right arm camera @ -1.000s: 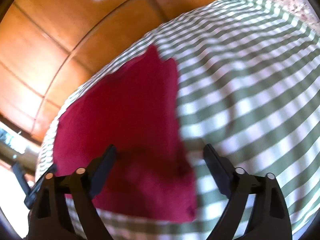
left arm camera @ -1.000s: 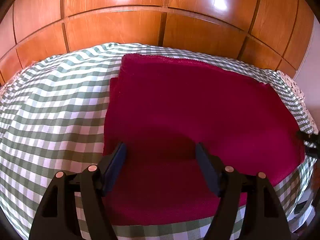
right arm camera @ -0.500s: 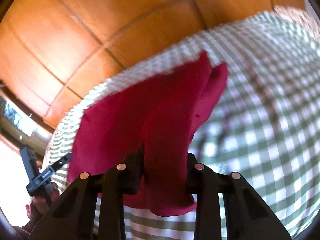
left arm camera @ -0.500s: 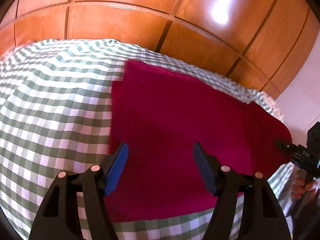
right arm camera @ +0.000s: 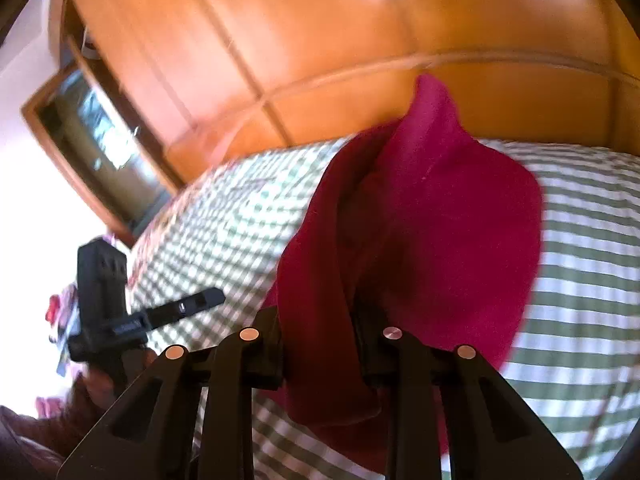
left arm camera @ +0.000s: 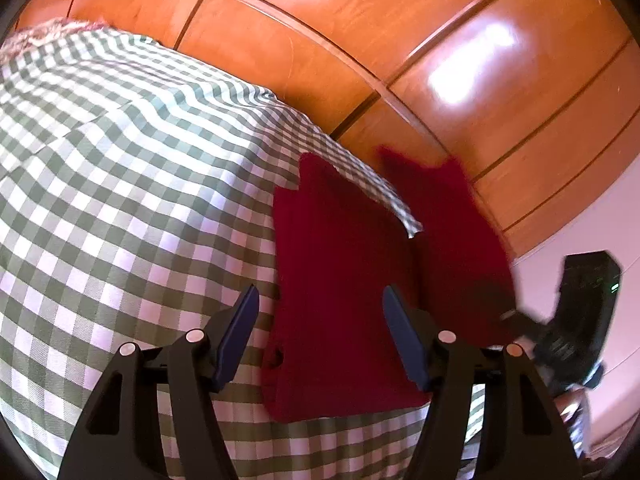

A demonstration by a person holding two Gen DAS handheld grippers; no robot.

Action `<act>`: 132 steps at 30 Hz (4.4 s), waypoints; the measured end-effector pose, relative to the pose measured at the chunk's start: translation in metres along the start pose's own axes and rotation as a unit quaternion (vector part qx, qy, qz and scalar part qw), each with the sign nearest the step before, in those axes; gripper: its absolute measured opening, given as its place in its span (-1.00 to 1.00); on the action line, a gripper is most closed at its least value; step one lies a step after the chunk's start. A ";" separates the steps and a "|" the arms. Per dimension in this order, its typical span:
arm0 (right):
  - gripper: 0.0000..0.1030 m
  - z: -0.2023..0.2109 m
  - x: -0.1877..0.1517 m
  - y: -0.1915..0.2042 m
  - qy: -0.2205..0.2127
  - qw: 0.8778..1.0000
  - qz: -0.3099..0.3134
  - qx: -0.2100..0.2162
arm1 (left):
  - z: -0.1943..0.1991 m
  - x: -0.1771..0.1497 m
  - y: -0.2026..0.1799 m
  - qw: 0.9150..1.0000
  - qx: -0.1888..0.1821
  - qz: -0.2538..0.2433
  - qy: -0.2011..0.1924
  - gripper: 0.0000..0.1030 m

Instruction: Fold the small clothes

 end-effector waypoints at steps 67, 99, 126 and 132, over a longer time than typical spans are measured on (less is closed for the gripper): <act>-0.25 -0.068 0.026 -0.087 0.026 0.987 0.015 -0.158 | -0.066 0.008 -0.012 0.969 0.206 -0.136 0.020 0.02; 0.78 -0.030 -0.003 -0.109 -0.015 0.993 -0.087 -0.080 | -0.047 -0.003 -0.004 0.976 0.180 -0.125 0.017 0.06; -0.13 0.073 0.000 -0.121 -0.088 0.991 -0.100 0.002 | -0.098 -0.010 -0.115 0.984 -0.086 -0.135 0.079 -0.54; -0.13 0.139 -0.006 -0.202 -0.129 0.977 -0.150 -0.073 | -0.173 -0.020 -0.219 0.965 -0.111 -0.204 0.121 -0.54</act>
Point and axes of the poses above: each gripper's, at about its wrist camera, not at the fingertips, and z roughly against the way its jaws point, y to its left, x to its top, the point moved 8 cm from there along -z, roughly the way its jaws point, and after that the axes turned 1 degree about z, right-handed, at the moved point
